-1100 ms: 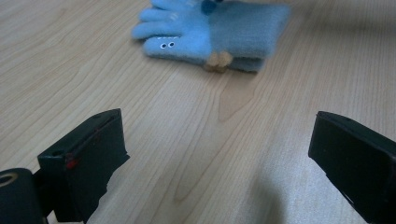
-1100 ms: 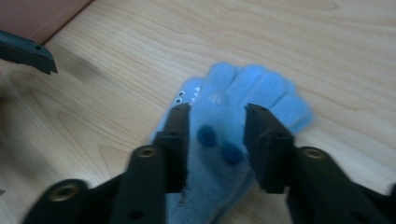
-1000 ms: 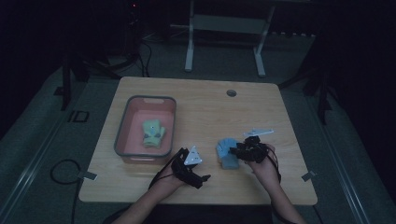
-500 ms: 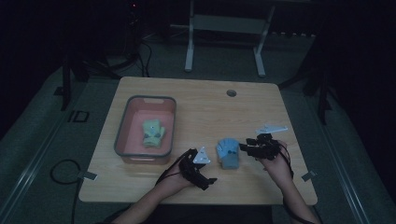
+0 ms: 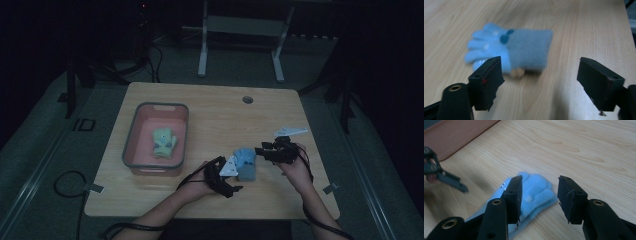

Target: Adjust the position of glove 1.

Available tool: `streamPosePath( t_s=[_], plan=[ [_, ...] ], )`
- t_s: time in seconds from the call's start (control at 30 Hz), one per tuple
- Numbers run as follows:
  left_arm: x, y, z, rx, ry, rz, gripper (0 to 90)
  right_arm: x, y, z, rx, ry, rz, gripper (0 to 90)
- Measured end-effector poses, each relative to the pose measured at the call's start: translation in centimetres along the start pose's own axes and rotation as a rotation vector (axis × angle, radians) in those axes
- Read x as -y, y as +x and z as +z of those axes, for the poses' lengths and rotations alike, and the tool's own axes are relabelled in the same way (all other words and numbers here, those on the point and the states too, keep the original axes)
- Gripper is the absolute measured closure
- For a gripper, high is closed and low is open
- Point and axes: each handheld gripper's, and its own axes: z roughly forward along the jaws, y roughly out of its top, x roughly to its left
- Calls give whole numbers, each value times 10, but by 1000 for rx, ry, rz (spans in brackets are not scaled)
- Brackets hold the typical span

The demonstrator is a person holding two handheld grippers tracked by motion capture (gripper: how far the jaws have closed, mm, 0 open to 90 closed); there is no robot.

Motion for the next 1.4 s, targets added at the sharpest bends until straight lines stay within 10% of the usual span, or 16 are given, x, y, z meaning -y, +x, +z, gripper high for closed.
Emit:
streamPosePath(
  t_s=[0.17,0.7,1.1,1.4],
  plan=[
    [-10,-2,12,4,7,82,329,-4,-1,11,-16,12,13,546],
    [-14,2,47,-29,95,164,402,11,-13,56,-27,118,74,441],
    [-20,5,52,-47,130,154,638,18,-10,64,18,155,56,391],
    [-20,15,50,10,136,119,735,16,-8,67,-84,171,38,615]
  ],
)
